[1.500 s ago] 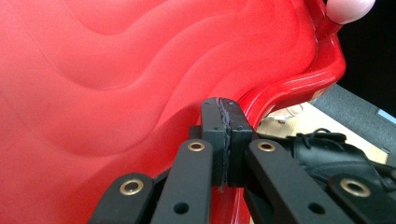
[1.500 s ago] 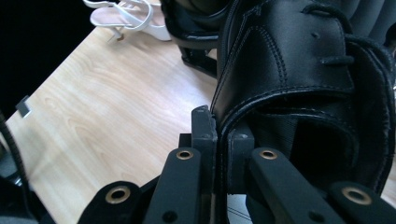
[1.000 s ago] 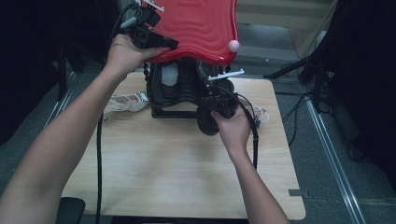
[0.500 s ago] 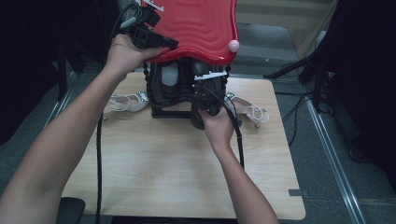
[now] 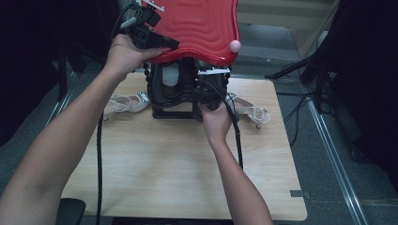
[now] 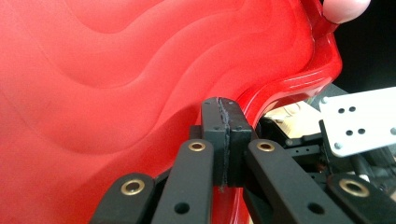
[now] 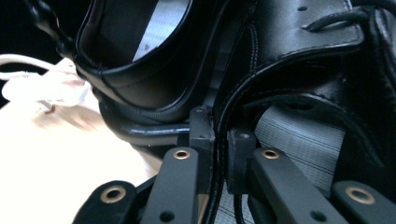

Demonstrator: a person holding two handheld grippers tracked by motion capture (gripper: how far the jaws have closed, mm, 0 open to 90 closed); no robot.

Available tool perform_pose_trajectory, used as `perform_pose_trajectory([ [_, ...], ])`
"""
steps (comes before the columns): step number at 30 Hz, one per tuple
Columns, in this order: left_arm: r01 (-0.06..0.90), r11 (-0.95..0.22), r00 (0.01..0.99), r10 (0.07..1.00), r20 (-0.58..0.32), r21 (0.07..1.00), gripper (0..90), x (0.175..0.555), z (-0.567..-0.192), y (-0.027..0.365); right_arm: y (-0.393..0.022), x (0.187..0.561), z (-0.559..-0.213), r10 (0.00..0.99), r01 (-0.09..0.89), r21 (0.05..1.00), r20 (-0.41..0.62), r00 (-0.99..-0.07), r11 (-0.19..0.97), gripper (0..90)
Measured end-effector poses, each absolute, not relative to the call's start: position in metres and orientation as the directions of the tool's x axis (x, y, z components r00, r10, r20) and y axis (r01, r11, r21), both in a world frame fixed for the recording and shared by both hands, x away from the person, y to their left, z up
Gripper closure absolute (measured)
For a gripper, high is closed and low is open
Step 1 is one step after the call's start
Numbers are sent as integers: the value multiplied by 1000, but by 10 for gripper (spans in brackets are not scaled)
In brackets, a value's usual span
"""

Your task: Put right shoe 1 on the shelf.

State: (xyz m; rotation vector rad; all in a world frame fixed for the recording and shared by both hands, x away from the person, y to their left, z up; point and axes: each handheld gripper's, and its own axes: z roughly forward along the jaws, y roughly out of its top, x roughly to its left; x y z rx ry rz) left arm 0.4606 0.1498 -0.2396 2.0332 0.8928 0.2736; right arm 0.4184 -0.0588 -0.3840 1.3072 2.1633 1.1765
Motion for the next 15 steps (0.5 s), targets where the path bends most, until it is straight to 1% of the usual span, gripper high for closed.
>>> perform_pose_trajectory([
  [4, 494, -360, 717, 684, -137, 791, 900, 461, -239, 150, -54, 421, -386, 845, 562, 789, 107, -524, 249, 813],
  [9, 494, -353, 716, 683, -141, 794, 900, 460, -240, 150, -54, 425, -386, 853, 547, 804, 101, -512, 233, 806],
  [15, 495, -353, 712, 689, -137, 794, 900, 461, -240, 150, -56, 426, -386, 843, 565, 797, 141, -519, 215, 747],
])
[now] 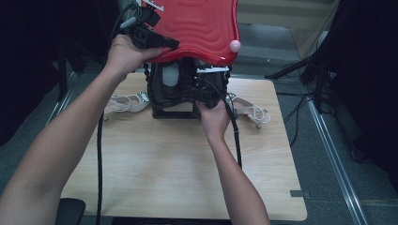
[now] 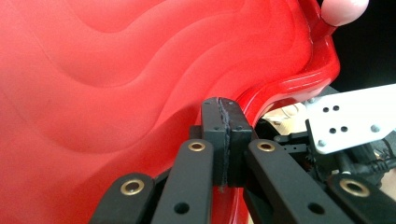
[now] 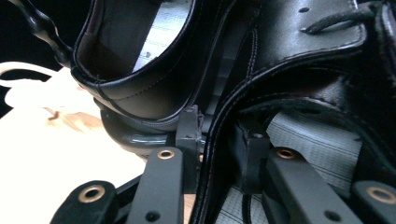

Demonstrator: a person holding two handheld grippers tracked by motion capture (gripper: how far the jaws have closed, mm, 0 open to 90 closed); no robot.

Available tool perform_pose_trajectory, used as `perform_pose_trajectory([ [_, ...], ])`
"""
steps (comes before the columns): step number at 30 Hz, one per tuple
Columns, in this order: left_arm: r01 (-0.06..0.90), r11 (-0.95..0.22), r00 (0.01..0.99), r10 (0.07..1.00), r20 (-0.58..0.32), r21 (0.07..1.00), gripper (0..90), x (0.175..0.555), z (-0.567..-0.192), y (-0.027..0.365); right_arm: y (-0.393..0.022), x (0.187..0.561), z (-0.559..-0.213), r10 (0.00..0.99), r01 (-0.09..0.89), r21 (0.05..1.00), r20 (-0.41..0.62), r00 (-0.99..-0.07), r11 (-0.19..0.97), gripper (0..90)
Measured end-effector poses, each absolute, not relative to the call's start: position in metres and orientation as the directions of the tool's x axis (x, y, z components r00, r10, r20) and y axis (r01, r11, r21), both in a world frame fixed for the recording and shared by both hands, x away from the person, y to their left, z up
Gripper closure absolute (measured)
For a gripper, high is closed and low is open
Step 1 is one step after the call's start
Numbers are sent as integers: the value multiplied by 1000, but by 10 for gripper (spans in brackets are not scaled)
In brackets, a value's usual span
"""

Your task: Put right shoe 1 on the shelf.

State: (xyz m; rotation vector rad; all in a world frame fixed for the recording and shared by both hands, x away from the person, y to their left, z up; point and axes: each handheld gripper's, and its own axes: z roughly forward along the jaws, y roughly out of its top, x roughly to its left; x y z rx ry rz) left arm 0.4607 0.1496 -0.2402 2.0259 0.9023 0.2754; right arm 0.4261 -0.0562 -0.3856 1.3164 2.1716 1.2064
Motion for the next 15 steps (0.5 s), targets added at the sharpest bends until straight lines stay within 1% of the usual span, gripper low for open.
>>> perform_pose_trajectory([
  [3, 493, -356, 710, 692, -130, 794, 900, 460, -240, 149, -60, 426, -384, 831, 574, 793, 169, -530, 205, 683],
  [5, 495, -355, 710, 691, -133, 793, 900, 461, -240, 149, -61, 423, -382, 825, 581, 788, 179, -535, 206, 683],
  [9, 495, -356, 709, 693, -132, 793, 900, 461, -240, 149, -62, 414, -376, 823, 569, 790, 155, -547, 229, 684],
  [11, 494, -355, 709, 693, -131, 794, 900, 461, -240, 149, -65, 409, -373, 819, 564, 791, 150, -554, 237, 689],
  [13, 493, -355, 709, 693, -130, 794, 900, 461, -240, 149, -67, 402, -369, 816, 560, 790, 139, -561, 250, 714],
  [15, 493, -355, 710, 692, -131, 794, 900, 461, -240, 149, -73, 394, -365, 806, 553, 793, 140, -575, 257, 757],
])
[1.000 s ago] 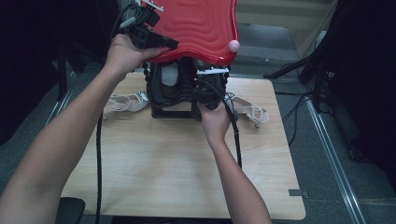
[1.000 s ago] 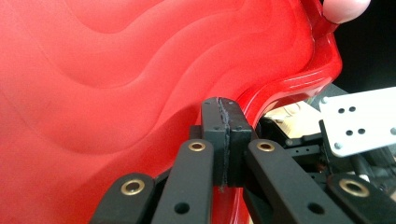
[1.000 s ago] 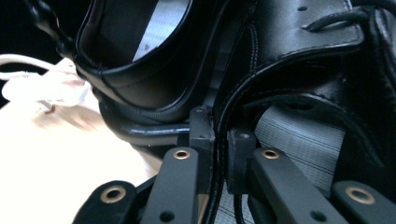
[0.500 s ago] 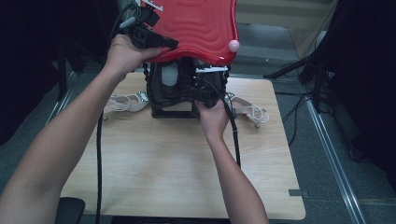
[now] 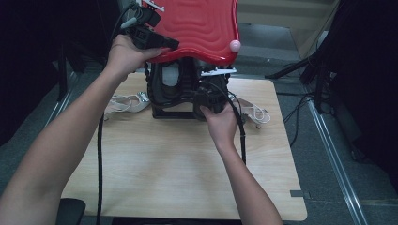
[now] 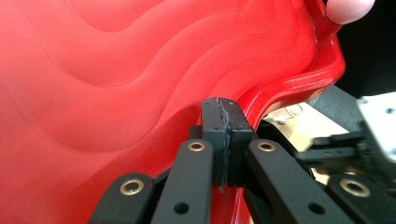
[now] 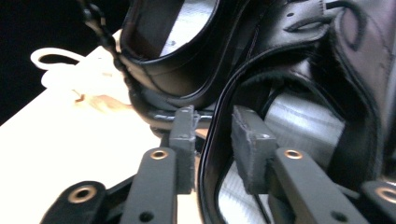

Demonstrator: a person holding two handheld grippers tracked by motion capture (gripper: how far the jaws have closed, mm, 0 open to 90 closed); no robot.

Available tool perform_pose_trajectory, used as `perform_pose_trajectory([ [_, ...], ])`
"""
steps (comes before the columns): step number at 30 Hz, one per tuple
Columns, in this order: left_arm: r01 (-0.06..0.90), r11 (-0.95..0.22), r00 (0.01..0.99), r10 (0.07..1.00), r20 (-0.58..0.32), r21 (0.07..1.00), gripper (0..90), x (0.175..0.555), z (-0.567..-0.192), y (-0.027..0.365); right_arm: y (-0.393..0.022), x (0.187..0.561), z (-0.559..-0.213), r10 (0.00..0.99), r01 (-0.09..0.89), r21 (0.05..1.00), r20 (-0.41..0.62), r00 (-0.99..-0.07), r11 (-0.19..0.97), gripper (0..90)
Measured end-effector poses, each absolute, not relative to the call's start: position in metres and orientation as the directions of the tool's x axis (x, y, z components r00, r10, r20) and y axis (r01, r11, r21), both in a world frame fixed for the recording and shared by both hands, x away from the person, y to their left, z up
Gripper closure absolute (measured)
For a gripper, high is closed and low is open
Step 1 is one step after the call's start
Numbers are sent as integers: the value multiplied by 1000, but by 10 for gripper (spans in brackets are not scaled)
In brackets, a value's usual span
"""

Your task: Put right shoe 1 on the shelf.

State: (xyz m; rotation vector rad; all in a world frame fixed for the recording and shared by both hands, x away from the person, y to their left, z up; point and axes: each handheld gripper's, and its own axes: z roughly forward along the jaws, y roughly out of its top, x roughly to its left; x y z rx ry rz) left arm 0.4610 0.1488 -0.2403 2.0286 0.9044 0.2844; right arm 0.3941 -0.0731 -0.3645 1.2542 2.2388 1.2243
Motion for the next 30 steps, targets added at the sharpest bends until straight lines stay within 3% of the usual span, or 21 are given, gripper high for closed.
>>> perform_pose_trajectory([
  [4, 493, -355, 710, 692, -131, 794, 900, 461, -240, 149, -79, 379, -359, 778, 548, 793, 158, -608, 267, 886],
  [6, 492, -356, 710, 692, -129, 794, 900, 461, -240, 149, -81, 373, -359, 762, 549, 789, 167, -625, 277, 900],
  [16, 484, -363, 714, 690, -120, 796, 900, 460, -241, 149, -95, 357, -395, 737, 560, 747, 142, -661, 359, 900],
  [19, 483, -361, 713, 691, -119, 798, 900, 460, -241, 149, -102, 363, -406, 741, 597, 728, 185, -645, 337, 900],
  [30, 492, -353, 708, 695, -130, 796, 900, 460, -241, 149, -97, 368, -405, 737, 587, 721, 159, -657, 368, 900],
])
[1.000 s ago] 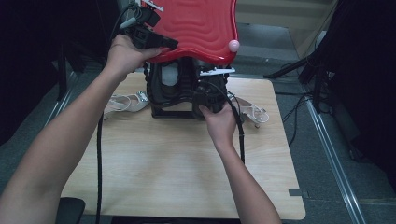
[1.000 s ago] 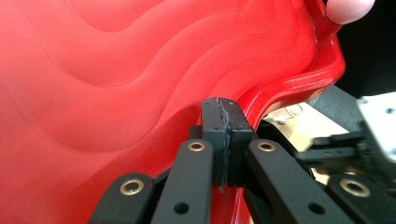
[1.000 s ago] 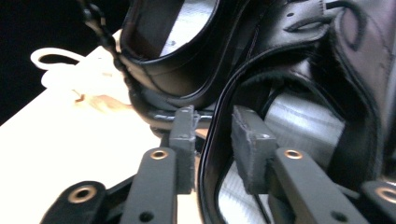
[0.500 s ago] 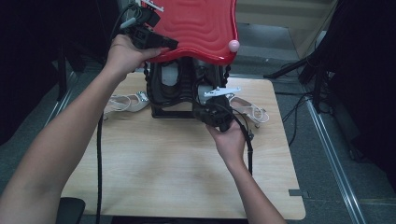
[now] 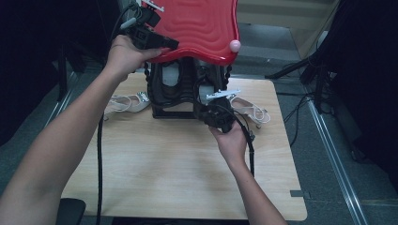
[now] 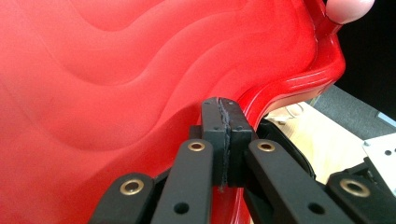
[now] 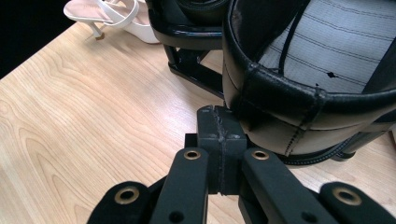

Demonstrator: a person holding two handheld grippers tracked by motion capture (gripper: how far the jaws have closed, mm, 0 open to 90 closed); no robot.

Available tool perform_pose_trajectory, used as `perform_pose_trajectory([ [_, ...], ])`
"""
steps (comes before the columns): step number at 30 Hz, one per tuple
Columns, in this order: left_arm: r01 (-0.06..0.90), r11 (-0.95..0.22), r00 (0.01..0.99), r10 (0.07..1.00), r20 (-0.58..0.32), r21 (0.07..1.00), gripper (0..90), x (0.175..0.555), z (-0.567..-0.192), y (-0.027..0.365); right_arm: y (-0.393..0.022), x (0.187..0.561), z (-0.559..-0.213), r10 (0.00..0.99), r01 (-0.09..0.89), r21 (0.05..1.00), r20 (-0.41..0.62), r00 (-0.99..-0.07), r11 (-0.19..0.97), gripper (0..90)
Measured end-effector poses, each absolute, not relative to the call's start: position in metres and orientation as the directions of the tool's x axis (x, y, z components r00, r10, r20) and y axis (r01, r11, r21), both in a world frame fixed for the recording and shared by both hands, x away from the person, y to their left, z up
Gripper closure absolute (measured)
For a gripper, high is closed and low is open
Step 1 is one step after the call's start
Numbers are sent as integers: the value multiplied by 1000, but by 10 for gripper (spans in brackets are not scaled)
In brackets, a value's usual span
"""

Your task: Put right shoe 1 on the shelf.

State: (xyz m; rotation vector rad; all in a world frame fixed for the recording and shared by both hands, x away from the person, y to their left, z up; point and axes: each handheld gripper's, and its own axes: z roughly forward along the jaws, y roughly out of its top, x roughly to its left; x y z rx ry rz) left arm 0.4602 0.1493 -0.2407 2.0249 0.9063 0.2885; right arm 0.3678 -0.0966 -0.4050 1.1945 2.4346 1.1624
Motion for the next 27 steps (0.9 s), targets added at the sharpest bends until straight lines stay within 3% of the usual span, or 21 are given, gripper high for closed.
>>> perform_pose_trajectory([
  [27, 511, -370, 706, 696, -133, 776, 900, 461, -238, 151, -91, 402, -394, 780, 573, 739, 105, -617, 354, 900],
])
